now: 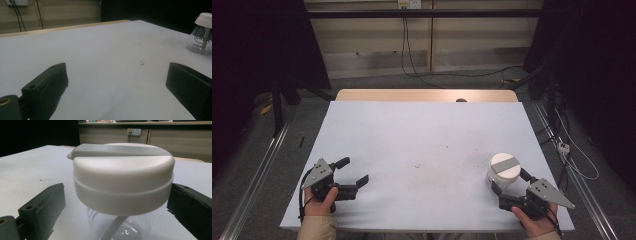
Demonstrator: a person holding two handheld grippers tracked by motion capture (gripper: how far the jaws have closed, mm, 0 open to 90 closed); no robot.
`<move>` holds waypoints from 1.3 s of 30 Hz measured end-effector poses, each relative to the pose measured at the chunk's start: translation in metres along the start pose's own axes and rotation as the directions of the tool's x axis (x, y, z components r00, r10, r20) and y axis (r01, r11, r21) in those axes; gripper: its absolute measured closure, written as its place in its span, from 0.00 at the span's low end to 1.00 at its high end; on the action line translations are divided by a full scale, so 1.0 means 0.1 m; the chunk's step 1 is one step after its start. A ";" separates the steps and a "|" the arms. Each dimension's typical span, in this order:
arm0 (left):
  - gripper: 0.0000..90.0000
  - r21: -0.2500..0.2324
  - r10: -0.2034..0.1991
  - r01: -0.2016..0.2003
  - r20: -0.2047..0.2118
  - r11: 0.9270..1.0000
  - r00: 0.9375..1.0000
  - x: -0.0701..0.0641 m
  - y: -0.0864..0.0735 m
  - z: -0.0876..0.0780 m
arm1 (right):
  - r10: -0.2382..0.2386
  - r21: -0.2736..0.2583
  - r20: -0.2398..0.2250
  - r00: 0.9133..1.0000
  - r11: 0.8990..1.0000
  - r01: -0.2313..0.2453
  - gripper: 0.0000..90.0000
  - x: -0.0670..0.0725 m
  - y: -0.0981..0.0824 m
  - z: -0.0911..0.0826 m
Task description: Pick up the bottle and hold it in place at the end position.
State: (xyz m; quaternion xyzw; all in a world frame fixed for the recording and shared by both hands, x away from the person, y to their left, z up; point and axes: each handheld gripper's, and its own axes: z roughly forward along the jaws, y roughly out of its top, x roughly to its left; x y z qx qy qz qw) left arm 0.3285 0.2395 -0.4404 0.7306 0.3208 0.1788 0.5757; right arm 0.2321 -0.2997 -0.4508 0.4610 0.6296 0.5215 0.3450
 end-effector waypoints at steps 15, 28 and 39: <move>0.04 0.003 -0.005 0.005 0.004 1.000 1.000 0.00 -0.01 -0.01 | 0.007 0.022 0.016 1.000 1.000 -0.008 0.02 -0.01 -0.01 0.07; 0.04 0.017 0.005 -0.006 0.010 1.000 1.000 -0.01 -0.01 0.02 | 0.003 0.092 0.023 1.000 0.996 -0.005 0.04 -0.03 -0.02 0.21; 0.04 0.022 0.008 -0.009 0.014 1.000 1.000 -0.01 -0.01 0.04 | 0.016 0.126 0.020 1.000 0.992 -0.019 0.12 -0.06 0.00 0.32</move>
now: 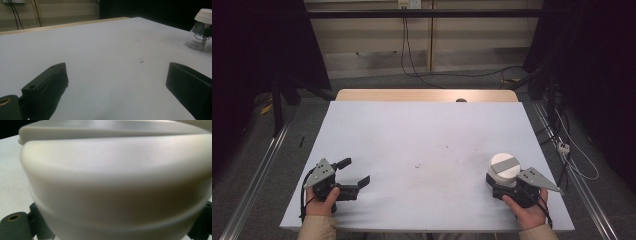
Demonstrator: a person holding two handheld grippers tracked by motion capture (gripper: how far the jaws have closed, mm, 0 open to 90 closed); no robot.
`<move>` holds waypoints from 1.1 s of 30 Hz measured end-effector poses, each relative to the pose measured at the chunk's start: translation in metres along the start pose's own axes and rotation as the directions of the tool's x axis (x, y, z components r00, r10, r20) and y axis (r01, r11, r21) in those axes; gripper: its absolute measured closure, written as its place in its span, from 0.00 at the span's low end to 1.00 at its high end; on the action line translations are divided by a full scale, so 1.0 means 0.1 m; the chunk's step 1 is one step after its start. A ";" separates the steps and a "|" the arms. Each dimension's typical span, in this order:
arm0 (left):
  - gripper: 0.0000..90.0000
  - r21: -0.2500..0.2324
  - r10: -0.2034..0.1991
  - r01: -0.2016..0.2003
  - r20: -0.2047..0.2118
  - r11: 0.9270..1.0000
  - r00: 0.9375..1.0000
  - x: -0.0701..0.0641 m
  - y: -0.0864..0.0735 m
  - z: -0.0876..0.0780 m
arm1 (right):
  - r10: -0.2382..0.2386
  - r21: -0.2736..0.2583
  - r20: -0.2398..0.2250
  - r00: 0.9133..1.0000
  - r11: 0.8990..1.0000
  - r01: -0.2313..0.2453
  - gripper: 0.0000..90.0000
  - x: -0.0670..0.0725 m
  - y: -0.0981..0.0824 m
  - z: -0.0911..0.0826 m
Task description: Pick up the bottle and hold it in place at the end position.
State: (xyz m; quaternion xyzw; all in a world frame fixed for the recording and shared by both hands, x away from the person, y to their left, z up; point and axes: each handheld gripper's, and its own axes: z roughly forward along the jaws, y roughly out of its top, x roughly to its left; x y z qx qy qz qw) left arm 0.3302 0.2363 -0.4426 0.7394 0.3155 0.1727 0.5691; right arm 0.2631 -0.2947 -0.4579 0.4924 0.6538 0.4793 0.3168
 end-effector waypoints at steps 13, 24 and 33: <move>0.04 -0.006 0.004 -0.004 0.010 1.000 1.000 0.00 0.02 0.05 | -0.011 -0.016 -0.039 0.999 1.000 0.011 0.21 -0.04 0.03 0.00; 0.04 -0.002 0.006 -0.006 0.018 1.000 1.000 -0.03 0.02 0.07 | -0.055 -0.044 -0.075 0.996 0.998 0.052 0.21 0.04 0.18 0.12; 0.04 -0.001 0.005 -0.005 0.020 1.000 1.000 -0.01 0.02 0.07 | -0.070 -0.061 -0.103 0.992 0.996 0.064 0.21 0.11 0.32 0.27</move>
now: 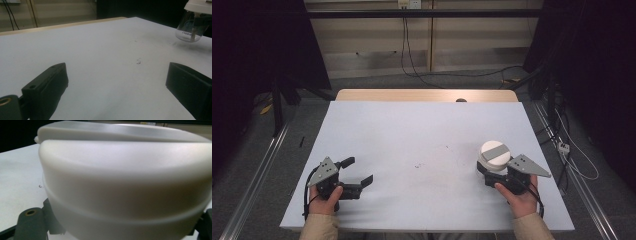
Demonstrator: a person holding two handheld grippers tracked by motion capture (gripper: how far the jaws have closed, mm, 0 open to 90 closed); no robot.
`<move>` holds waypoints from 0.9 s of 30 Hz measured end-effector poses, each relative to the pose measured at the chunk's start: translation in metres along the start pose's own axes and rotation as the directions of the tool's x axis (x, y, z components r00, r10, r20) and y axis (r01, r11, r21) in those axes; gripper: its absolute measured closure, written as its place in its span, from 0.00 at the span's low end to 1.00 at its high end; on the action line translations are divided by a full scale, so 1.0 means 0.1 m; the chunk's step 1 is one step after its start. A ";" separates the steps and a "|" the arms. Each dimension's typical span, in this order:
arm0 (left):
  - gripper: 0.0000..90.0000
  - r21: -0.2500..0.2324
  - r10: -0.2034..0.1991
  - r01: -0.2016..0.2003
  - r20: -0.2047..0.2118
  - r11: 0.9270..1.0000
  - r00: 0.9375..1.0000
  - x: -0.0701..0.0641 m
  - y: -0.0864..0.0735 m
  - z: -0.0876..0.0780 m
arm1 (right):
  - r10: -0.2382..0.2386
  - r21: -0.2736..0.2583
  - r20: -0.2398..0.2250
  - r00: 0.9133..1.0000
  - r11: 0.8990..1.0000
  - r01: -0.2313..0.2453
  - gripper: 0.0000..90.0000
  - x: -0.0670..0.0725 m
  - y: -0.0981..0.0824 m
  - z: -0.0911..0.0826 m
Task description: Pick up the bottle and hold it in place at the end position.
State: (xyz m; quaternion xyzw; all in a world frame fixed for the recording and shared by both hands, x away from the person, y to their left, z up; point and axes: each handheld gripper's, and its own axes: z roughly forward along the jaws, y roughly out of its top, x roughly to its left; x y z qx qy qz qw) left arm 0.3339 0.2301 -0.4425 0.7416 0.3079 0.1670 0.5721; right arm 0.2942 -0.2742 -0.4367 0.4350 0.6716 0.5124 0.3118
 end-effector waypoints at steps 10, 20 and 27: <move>0.04 -0.005 0.006 -0.006 0.005 1.000 1.000 -0.01 0.01 0.00 | -0.036 0.015 -0.033 0.999 0.999 0.037 0.21 0.11 0.06 0.19; 0.04 -0.007 0.009 -0.009 0.001 1.000 1.000 -0.02 0.02 0.00 | -0.048 0.005 -0.060 0.997 0.999 0.049 0.21 0.20 0.13 0.36; 0.04 -0.003 0.013 -0.013 0.000 1.000 1.000 -0.01 0.01 0.00 | -0.059 0.012 -0.077 0.995 0.998 0.061 0.21 0.25 0.16 0.47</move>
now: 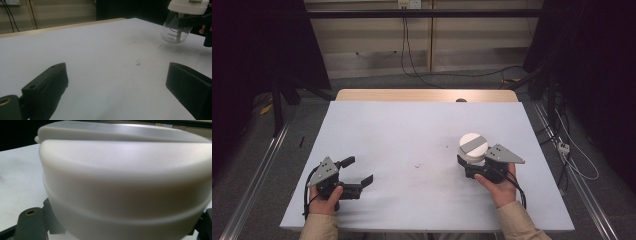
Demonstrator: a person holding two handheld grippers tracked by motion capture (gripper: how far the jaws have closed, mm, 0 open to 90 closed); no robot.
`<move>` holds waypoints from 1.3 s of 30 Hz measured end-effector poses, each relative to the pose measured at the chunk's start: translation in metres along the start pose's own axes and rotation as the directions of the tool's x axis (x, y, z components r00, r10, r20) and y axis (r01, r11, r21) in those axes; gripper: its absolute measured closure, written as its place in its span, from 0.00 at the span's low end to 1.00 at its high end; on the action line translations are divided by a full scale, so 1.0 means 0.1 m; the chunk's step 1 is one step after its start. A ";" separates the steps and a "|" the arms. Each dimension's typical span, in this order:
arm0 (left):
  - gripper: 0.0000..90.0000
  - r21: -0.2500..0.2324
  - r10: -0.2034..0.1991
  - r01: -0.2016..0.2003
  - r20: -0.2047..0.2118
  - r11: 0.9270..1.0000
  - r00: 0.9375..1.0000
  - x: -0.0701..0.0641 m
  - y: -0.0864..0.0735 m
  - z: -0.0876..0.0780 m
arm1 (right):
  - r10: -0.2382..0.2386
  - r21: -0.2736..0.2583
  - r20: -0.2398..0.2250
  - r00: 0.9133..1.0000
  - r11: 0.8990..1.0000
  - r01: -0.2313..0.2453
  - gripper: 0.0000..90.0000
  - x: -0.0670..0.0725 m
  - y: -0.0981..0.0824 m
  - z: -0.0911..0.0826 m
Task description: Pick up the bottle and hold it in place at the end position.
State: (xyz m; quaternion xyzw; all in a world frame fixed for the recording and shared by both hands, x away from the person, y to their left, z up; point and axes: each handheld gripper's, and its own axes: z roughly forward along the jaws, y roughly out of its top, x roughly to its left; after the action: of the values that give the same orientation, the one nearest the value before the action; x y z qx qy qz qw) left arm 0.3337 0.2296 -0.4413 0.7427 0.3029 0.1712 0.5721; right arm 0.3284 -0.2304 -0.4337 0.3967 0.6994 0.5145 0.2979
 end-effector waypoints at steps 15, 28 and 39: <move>0.04 -0.016 -0.009 0.009 0.004 1.000 1.000 0.01 0.01 -0.01 | -0.008 0.008 -0.021 1.000 1.000 0.008 0.21 0.06 0.04 0.19; 0.04 -0.025 -0.002 0.003 0.007 1.000 1.000 -0.01 0.02 -0.01 | 0.008 -0.002 -0.037 0.999 1.000 -0.008 0.21 0.10 0.09 0.35; 0.04 -0.028 0.004 -0.004 0.008 1.000 1.000 -0.01 0.02 -0.02 | 0.009 0.000 -0.048 0.999 1.000 -0.009 0.21 0.16 0.12 0.52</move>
State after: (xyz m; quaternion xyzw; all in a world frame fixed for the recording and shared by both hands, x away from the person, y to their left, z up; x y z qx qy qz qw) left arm 0.3326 0.2298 -0.4384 0.7361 0.2967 0.1733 0.5832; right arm 0.3663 -0.1893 -0.4372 0.3876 0.7045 0.5251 0.2787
